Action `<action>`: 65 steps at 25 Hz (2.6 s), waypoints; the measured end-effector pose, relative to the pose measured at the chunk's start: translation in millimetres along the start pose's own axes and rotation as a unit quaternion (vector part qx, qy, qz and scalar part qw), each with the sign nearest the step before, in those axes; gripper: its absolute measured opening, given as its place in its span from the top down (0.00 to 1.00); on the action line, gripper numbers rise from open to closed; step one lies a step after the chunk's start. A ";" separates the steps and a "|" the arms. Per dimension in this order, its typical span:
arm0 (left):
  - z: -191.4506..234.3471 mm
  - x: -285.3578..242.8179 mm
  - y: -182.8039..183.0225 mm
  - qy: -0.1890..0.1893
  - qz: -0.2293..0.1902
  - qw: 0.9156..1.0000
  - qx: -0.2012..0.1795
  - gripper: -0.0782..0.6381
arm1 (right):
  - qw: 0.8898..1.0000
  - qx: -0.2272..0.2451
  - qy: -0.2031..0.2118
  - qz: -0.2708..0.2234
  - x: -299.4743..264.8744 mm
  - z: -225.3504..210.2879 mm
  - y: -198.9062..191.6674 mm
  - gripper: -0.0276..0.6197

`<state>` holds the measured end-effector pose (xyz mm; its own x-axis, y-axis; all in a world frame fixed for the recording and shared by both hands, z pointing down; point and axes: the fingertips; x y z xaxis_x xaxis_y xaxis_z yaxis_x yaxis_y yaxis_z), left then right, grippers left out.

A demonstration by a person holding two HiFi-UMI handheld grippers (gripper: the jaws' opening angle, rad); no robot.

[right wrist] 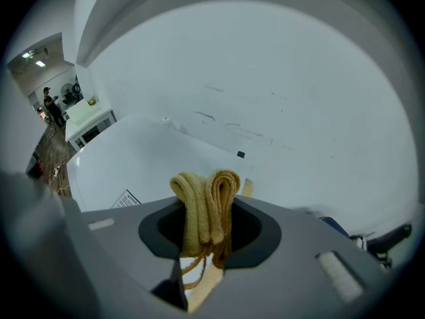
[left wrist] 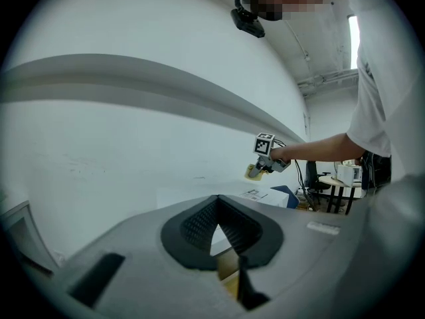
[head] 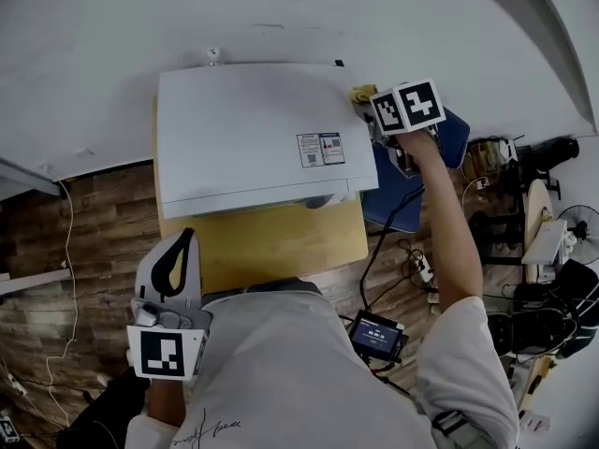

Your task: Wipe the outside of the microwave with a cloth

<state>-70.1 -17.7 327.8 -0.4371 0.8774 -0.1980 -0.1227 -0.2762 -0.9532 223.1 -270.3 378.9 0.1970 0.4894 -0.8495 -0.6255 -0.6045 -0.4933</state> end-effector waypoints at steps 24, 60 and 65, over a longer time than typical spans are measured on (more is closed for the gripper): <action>25.8 -4.7 2.3 0.029 -0.010 0.999 0.032 0.90 | 0.997 0.008 -0.055 0.054 -28.1 -14.5 -24.4 0.77; 29.4 -5.1 1.1 0.005 -0.004 0.999 0.033 0.90 | 0.995 0.024 0.098 -0.014 -39.2 144.0 63.8 0.77; 35.1 0.0 0.0 0.011 -0.002 0.999 0.031 0.90 | 0.992 0.024 0.122 -0.035 -44.1 170.7 83.7 0.77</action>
<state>-101.3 -31.5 335.7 -0.4171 0.8868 -0.1991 -0.1808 -0.2956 -0.9380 33.3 -235.2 407.0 0.4139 0.3599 -0.8362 -0.6381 -0.5404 -0.5484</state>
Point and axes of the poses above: the fingertips, and each gripper's own axes: x backward along the fingers, z to its left, y out of its top, and after that the axes turned 8 degrees about x, right-handed
